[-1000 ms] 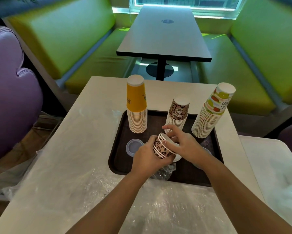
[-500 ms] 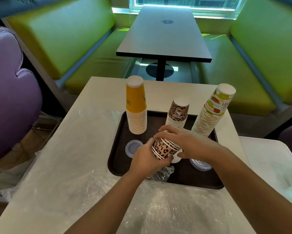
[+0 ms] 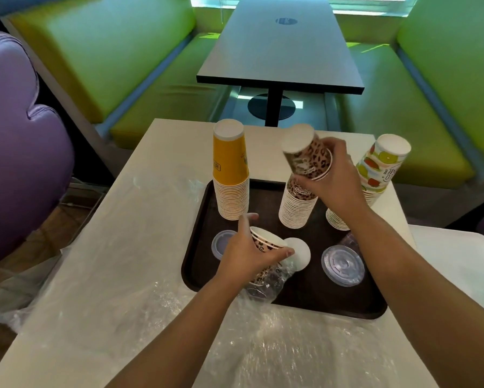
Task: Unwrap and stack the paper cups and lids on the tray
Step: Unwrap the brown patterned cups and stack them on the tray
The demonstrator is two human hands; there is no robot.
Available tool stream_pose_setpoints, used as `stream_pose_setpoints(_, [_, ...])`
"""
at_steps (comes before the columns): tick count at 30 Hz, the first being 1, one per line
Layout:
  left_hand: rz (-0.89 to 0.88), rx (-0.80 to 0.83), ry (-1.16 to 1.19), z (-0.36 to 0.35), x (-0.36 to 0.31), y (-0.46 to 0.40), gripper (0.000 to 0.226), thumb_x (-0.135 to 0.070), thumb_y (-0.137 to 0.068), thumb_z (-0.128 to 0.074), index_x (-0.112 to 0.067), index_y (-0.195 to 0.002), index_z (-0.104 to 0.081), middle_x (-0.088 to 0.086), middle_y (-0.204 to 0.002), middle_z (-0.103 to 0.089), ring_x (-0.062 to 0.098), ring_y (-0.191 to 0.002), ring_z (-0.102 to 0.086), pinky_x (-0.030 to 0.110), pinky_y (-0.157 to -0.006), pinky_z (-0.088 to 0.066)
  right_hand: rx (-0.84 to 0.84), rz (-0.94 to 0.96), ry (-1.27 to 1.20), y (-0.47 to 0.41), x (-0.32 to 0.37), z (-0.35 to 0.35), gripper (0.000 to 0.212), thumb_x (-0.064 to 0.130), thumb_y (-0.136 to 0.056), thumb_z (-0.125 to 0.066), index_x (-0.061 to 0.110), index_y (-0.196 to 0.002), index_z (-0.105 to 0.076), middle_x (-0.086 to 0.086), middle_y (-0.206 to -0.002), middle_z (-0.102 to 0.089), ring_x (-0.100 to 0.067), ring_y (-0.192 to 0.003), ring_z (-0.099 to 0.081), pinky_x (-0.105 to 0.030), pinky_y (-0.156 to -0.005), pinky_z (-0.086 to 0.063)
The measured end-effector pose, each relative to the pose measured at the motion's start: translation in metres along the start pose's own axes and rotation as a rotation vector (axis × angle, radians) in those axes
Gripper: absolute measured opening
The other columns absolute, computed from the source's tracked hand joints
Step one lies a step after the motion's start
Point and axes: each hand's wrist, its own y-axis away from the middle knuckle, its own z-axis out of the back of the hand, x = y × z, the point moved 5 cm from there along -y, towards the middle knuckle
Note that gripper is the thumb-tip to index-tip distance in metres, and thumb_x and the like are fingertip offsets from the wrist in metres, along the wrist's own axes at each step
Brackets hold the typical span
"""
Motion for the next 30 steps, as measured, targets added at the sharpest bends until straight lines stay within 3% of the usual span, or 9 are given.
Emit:
stream_pose_setpoints(3, [0.013, 0.021, 0.033, -0.002, 0.001, -0.003, 0.090, -0.039, -0.070, -0.080, -0.025, -0.140, -0.024, 0.001, -0.135, -0.045, 0.004, -0.106, -0.037, 0.017, -0.086, -0.038, -0.037, -0.143, -0.082, -0.005, -0.020, -0.009, 0.083, 0.032, -0.067, -0.083, 0.010, -0.131, -0.035, -0.011, -0.130, -0.051, -0.027, -0.118, -0.051, -0.032, -0.093, -0.043])
stream_pose_setpoints(9, [0.048, 0.058, 0.085, -0.004, 0.006, -0.006, 0.093, -0.031, -0.071, -0.081, -0.026, -0.142, -0.021, -0.007, -0.115, -0.038, 0.006, -0.103, -0.041, 0.016, -0.083, -0.038, 0.065, -0.324, -0.109, 0.003, -0.050, -0.036, 0.082, 0.030, -0.070, -0.082, 0.008, -0.132, -0.033, -0.012, -0.133, -0.053, -0.027, -0.120, -0.052, -0.035, -0.096, -0.046])
stream_pose_setpoints(17, [0.067, 0.076, 0.115, -0.004, 0.010, -0.006, 0.095, -0.029, -0.070, -0.081, -0.025, -0.143, -0.019, -0.003, -0.115, -0.041, 0.010, -0.104, -0.045, 0.020, -0.088, -0.044, 0.063, -0.369, -0.146, 0.012, -0.064, -0.048, 0.086, 0.028, -0.068, -0.083, 0.010, -0.135, -0.031, -0.010, -0.133, -0.053, -0.026, -0.120, -0.053, -0.038, -0.099, -0.046])
stream_pose_setpoints(20, [0.054, 0.062, 0.087, -0.003, 0.008, -0.005, 0.098, -0.029, -0.070, -0.081, -0.025, -0.143, -0.016, -0.006, -0.115, -0.038, 0.007, -0.105, -0.041, 0.015, -0.085, -0.040, -0.073, -0.314, -0.125, 0.022, -0.055, -0.037, 0.097, 0.035, -0.068, -0.082, 0.013, -0.143, -0.025, -0.010, -0.141, -0.043, -0.023, -0.130, -0.042, -0.042, -0.107, -0.038])
stream_pose_setpoints(23, [0.024, 0.034, 0.058, -0.002, 0.007, -0.004, 0.103, -0.029, -0.068, -0.083, -0.026, -0.144, -0.014, -0.010, -0.116, -0.035, 0.004, -0.107, -0.038, 0.016, -0.087, -0.038, -0.272, -0.056, -0.124, 0.050, -0.018, -0.017, 0.075, 0.037, -0.076, -0.075, 0.013, -0.136, -0.037, -0.005, -0.135, -0.043, -0.014, -0.126, -0.041, -0.027, -0.105, -0.036])
stream_pose_setpoints(24, [0.015, 0.033, 0.063, -0.002, 0.008, -0.003, 0.104, -0.029, -0.067, -0.084, -0.026, -0.144, -0.015, -0.010, -0.117, -0.038, 0.004, -0.109, -0.040, 0.018, -0.090, -0.039, -0.212, -0.001, -0.167, 0.059, -0.005, -0.018, 0.067, 0.037, -0.078, -0.074, 0.015, -0.133, -0.041, 0.000, -0.131, -0.046, -0.008, -0.121, -0.044, -0.019, -0.101, -0.037])
stream_pose_setpoints(26, [-0.017, 0.040, 0.070, -0.005, 0.009, -0.003, 0.105, -0.026, -0.065, -0.085, -0.023, -0.144, -0.016, -0.005, -0.119, -0.049, 0.007, -0.108, -0.050, 0.019, -0.088, -0.044, 0.107, 0.023, -0.205, 0.075, 0.015, -0.035, 0.063, 0.041, -0.078, -0.071, 0.024, -0.132, -0.043, 0.009, -0.129, -0.046, 0.004, -0.117, -0.043, -0.009, -0.095, -0.033])
stream_pose_setpoints(28, [-0.046, 0.052, 0.044, -0.008, 0.007, -0.004, 0.101, -0.020, -0.069, -0.083, -0.021, -0.144, -0.016, -0.002, -0.117, -0.055, 0.005, -0.100, -0.055, 0.014, -0.080, -0.047, 0.460, 0.014, -0.130, 0.088, 0.021, -0.056, 0.071, 0.049, -0.077, -0.068, 0.031, -0.138, -0.036, 0.012, -0.136, -0.041, 0.003, -0.122, -0.039, -0.012, -0.097, -0.031])
stream_pose_setpoints(30, [-0.068, 0.048, 0.049, -0.007, 0.003, -0.002, 0.094, -0.017, -0.072, -0.080, -0.021, -0.142, -0.018, -0.008, -0.114, -0.052, 0.003, -0.098, -0.054, 0.010, -0.074, -0.048, 0.624, -0.011, -0.108, 0.096, 0.019, -0.066, 0.073, 0.052, -0.079, -0.066, 0.034, -0.141, -0.032, 0.011, -0.137, -0.046, 0.000, -0.119, -0.044, -0.011, -0.094, -0.035])
